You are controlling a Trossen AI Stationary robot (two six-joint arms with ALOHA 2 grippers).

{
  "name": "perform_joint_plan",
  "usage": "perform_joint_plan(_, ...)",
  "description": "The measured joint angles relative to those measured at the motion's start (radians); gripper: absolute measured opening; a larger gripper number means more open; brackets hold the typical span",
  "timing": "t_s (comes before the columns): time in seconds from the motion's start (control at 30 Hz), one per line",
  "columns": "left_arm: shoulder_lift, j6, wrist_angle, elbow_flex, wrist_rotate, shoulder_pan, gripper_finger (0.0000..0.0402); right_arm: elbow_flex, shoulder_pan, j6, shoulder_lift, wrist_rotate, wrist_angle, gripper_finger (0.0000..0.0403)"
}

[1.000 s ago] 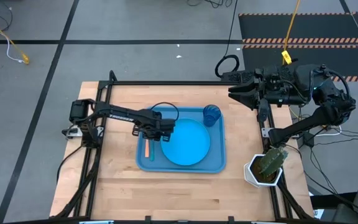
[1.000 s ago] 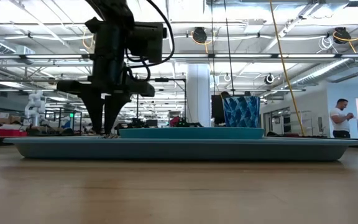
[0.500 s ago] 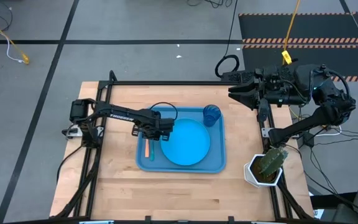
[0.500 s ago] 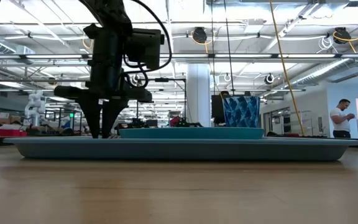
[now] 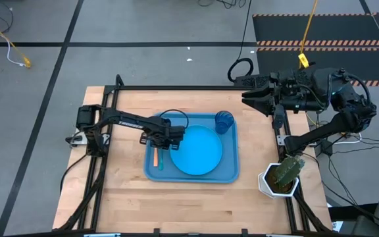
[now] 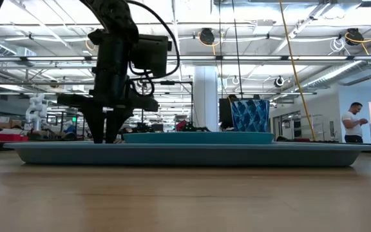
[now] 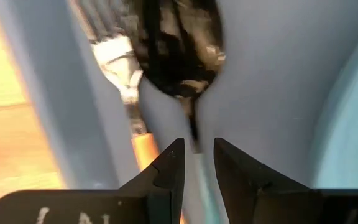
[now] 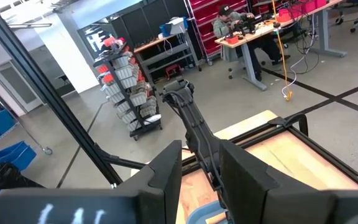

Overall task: Pick and place plate/cup/fork/spoon on tray
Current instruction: Put the blue spoon on the blue tray to the left of the blue plate

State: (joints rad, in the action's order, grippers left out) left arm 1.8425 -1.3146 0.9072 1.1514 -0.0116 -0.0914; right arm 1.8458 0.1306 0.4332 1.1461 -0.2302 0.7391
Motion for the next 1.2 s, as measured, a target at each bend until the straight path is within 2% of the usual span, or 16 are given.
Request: perform_joint_plan(1.2, 0.028, 0.007, -0.038, 0.001, -0.031, -0.031, 0.0087, 0.0, 0.0, -0.003, 0.0, -0.001, 0.016, 0.0098)
